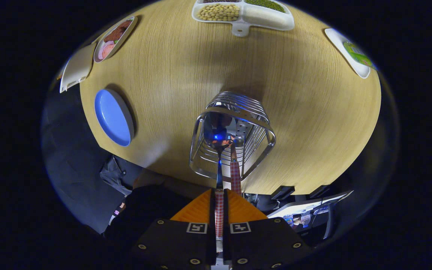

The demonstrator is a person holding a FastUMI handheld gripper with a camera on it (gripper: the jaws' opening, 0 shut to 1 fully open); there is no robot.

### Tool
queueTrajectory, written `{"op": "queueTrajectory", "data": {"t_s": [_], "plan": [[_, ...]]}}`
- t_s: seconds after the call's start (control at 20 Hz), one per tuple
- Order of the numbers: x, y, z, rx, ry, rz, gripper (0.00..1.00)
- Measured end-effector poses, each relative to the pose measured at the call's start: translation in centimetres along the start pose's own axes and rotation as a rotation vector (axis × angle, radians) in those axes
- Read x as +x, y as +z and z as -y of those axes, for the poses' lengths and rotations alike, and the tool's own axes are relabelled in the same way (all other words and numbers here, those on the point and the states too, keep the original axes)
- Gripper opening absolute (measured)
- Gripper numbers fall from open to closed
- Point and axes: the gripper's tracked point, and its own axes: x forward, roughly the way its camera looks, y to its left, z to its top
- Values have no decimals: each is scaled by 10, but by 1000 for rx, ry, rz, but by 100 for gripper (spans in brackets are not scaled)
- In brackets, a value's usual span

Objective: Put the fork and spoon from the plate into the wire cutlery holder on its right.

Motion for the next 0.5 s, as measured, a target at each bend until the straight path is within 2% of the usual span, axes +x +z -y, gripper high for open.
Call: {"op": "queueTrajectory", "data": {"t_s": [0.2,0.5], "plan": [[-3,-6,-8,9,48,6,11],[-25,4,-14,49,105,127,23]]}}
